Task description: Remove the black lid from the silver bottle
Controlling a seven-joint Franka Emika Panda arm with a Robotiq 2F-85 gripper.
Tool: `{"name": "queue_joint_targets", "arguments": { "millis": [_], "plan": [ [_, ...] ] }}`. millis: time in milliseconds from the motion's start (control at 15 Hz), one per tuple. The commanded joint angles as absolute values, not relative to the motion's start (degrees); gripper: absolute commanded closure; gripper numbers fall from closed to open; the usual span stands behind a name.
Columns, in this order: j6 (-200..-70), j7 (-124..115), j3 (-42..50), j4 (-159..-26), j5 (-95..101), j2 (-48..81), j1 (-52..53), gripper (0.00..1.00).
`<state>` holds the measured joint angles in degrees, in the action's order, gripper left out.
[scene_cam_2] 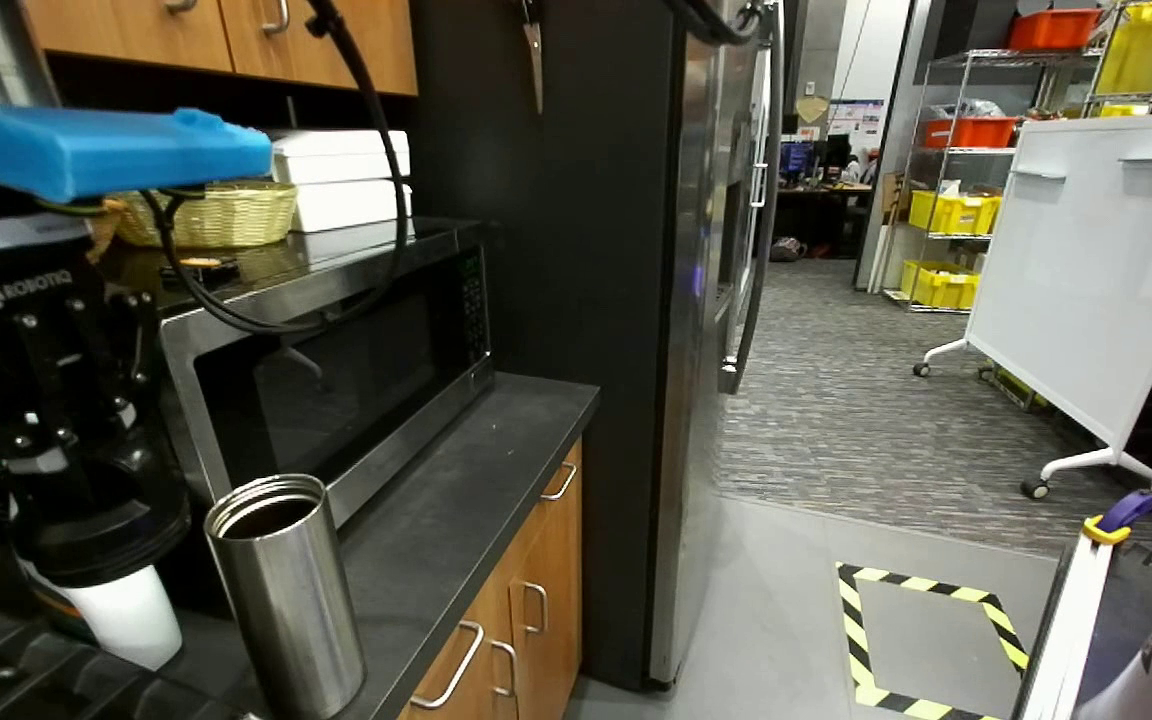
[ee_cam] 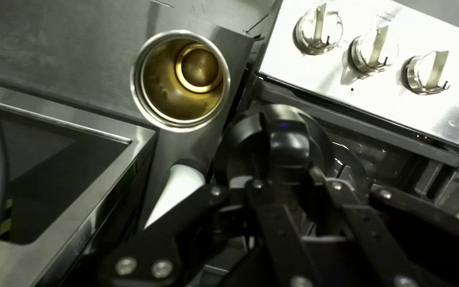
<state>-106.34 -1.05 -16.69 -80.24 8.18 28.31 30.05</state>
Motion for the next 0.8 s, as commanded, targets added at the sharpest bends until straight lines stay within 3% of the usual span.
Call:
{"name": "queue_joint_targets", "arguments": {
  "millis": [0, 733],
  "plan": [
    [-109.2, -8.0, -15.9, -86.0, 9.5, 24.4, 31.2, 0.94],
    [-109.6, -13.8, -16.6, -89.6, 9.3, 24.6, 34.3, 0.94]
  ]
}}
